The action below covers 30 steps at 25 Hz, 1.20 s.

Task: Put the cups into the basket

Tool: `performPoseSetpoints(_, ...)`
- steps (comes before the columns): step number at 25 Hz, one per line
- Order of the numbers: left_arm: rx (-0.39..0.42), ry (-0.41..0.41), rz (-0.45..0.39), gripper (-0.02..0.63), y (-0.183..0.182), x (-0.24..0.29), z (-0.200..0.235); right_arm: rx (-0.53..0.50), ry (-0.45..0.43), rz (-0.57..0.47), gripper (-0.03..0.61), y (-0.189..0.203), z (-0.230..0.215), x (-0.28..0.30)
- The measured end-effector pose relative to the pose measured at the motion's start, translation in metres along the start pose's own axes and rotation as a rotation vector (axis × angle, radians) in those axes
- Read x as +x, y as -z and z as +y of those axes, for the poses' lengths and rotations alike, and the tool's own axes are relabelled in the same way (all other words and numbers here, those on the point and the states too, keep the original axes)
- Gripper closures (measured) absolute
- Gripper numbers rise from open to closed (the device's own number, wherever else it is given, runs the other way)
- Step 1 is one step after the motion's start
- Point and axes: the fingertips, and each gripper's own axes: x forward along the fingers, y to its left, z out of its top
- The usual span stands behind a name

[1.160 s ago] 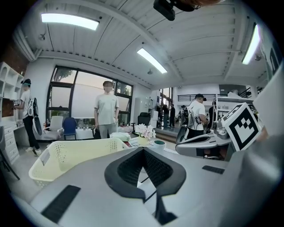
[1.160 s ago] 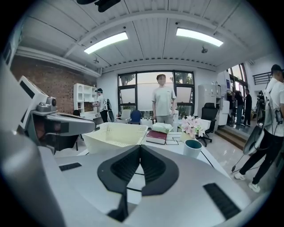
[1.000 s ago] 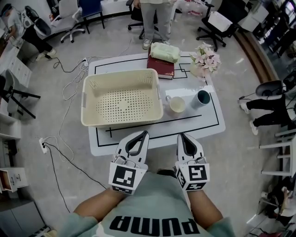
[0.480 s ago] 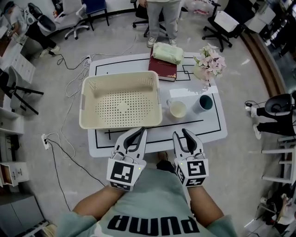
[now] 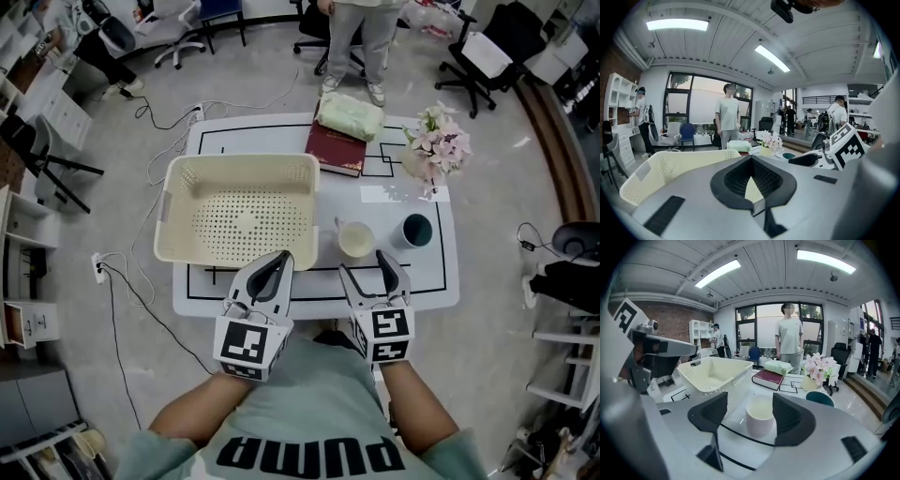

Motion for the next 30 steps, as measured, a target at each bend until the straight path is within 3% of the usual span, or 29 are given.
performPoseSetpoints(14, -0.014, -0.120, 0.029, 0.609, -0.001, 0.031, 0.001, -0.059, -0.107, 0.112, 0.193, 0.032, -0.028, 0.056)
performPoseSetpoints(30, -0.010, -0.172, 0.068, 0.609, 0.000, 0.044, 0.006, -0.092, -0.199, 0.170, 0.181, 0.053, -0.023, 0.090)
